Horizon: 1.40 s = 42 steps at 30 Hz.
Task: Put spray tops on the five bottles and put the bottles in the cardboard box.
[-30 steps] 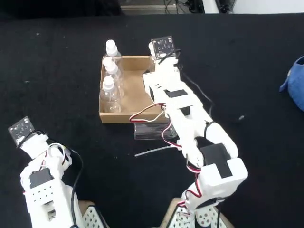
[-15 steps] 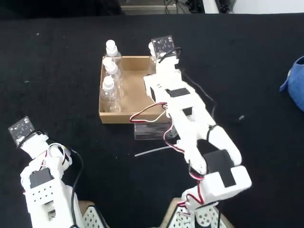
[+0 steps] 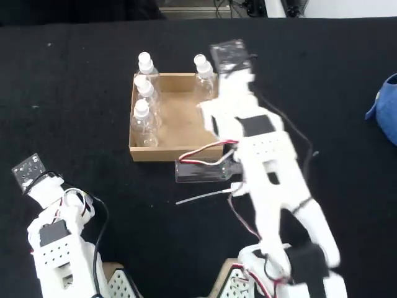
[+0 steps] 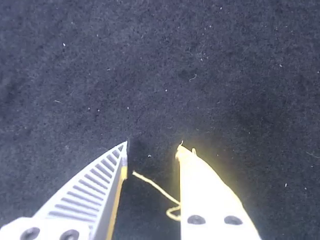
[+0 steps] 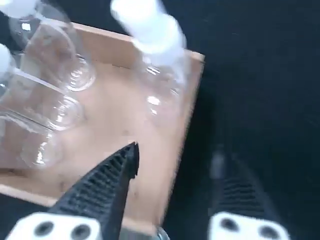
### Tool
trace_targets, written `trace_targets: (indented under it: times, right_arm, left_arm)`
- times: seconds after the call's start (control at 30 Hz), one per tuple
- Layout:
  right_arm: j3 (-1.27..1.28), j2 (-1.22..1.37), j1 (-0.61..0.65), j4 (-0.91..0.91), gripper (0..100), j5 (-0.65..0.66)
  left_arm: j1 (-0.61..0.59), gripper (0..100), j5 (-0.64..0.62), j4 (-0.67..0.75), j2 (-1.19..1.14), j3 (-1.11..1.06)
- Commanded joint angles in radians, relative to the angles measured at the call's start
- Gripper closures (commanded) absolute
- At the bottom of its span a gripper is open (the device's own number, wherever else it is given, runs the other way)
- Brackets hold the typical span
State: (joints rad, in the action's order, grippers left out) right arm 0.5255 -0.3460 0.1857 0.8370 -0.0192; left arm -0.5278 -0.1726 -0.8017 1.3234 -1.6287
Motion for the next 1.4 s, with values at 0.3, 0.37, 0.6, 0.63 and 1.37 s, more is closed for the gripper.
trace_targets:
  times: [0.3, 0.37, 0.6, 0.63, 1.37]
  right_arm:
    - [0.101, -0.059, -0.215, 0.354, 94.9, 0.009]
    - [0.133, -0.036, -0.215, 0.353, 94.9, 0.009]
    - [0.236, 0.013, -0.25, 0.206, 94.9, 0.006]
    - [0.249, 0.022, -0.267, 0.164, 94.9, 0.005]
    - [0.323, 0.015, 0.074, 0.098, 94.9, 0.009]
  left_arm:
    - [-0.005, 97, 0.003, 0.018, 0.014, 0.01]
    - [-0.005, 97, 0.003, 0.018, 0.014, 0.01]
    - [-0.005, 97, 0.003, 0.018, 0.014, 0.01]
    - [-0.005, 97, 0.003, 0.018, 0.014, 0.01]
    - [-0.005, 97, 0.003, 0.018, 0.014, 0.01]
